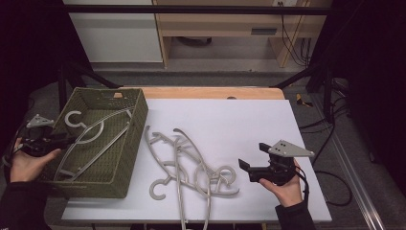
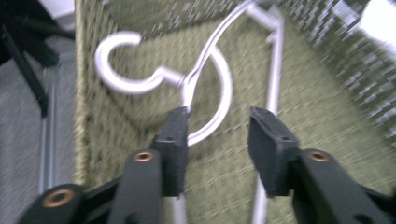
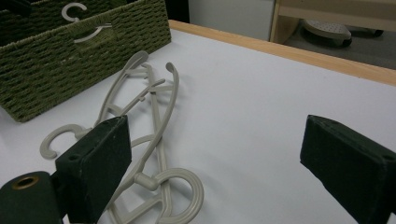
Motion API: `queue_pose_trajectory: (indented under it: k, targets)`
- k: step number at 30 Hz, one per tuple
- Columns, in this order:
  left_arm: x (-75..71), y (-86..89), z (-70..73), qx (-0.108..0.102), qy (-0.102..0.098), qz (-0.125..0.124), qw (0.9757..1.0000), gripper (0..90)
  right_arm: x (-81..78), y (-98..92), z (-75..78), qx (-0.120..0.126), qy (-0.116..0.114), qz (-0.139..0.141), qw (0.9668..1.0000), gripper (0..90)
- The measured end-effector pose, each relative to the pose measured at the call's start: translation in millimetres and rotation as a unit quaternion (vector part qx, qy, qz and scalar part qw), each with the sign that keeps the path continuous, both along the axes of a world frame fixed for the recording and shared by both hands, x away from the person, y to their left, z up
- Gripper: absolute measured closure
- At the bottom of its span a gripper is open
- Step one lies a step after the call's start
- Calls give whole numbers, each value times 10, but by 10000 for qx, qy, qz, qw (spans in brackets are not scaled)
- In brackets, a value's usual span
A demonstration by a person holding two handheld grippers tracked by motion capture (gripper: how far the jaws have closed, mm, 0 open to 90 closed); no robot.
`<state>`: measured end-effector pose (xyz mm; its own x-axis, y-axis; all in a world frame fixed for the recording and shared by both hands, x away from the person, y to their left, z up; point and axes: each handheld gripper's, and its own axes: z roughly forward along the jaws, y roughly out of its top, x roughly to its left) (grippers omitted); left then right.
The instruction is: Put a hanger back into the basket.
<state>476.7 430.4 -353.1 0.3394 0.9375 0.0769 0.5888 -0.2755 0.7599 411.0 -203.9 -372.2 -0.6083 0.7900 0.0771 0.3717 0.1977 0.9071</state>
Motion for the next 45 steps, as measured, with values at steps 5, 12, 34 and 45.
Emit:
queue_pose_trajectory:
  k: [5,12,34,45]
  targets:
    - [-168,-232,111,-557,-300,-383,9973,412,-12,-9,15,25,-27,-19,10000,86]
    - [-421,-602,164,-1158,-837,-825,9863,279,-19,-19,30,67,-59,-35,10000,85]
    - [-845,-1412,-29,-1194,-1179,-1699,9711,80,-72,85,-20,-60,58,12,10000,81]
    - [-877,-1441,-56,-1125,-1149,-1760,9712,78,-205,283,-138,-214,337,152,9991,101]
